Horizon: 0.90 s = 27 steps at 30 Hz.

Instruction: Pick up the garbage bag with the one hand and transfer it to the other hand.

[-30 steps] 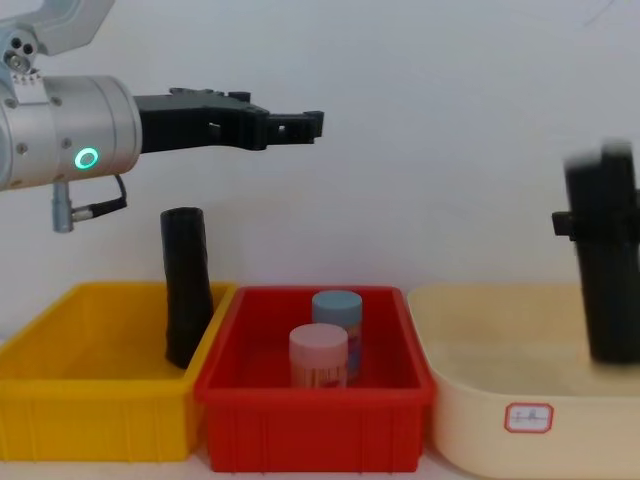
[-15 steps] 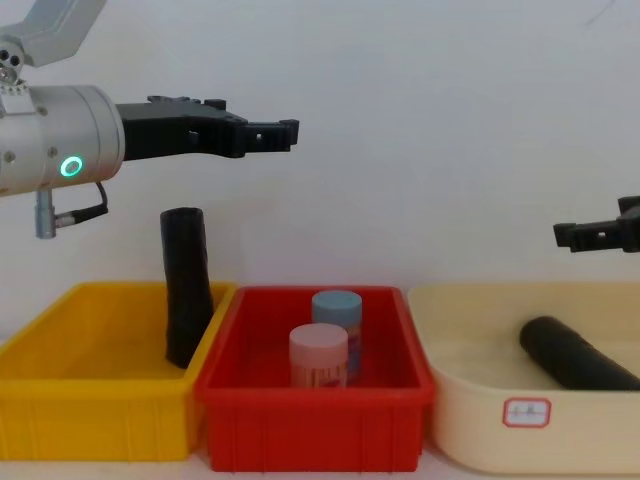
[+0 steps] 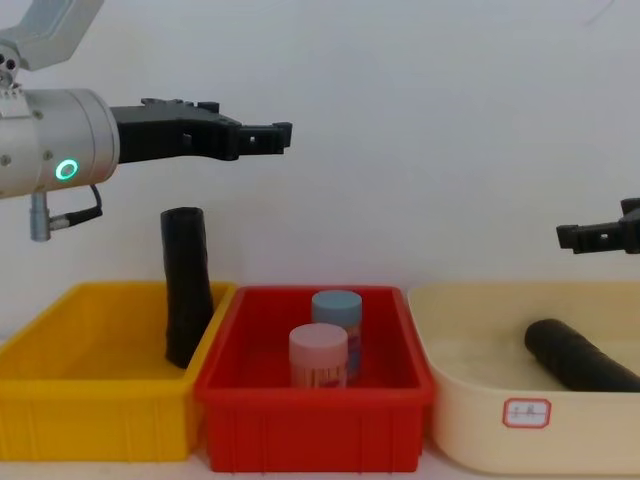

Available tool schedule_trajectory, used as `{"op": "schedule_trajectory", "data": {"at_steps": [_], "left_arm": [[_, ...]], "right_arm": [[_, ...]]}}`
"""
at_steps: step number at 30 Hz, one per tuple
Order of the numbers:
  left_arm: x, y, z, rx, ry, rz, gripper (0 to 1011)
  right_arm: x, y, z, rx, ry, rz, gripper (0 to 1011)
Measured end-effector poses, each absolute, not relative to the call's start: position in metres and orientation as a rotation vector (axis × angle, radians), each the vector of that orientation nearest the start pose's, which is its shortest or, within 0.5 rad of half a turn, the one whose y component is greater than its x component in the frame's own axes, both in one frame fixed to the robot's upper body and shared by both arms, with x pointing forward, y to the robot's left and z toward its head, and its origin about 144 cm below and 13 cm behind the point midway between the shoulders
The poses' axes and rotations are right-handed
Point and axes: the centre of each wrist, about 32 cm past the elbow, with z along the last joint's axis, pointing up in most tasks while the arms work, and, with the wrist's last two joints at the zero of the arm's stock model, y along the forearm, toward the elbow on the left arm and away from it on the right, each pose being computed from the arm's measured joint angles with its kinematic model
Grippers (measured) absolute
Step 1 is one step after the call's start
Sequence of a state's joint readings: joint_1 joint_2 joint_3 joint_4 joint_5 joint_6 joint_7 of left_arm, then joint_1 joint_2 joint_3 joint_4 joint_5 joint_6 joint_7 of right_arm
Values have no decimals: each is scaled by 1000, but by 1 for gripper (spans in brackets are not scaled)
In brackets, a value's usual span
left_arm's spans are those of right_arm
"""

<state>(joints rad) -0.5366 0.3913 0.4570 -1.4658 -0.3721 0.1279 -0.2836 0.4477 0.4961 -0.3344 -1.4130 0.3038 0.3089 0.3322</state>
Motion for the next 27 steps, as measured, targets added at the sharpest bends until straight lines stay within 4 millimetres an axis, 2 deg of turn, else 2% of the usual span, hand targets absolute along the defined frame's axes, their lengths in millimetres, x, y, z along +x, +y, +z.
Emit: {"op": "schedule_trajectory", "data": {"at_steps": [27], "left_arm": [[564,242,1254,117,-172,1031,1002]], "right_arm": [[562,-302,1248,-336,-60,-1081,1001]]}}
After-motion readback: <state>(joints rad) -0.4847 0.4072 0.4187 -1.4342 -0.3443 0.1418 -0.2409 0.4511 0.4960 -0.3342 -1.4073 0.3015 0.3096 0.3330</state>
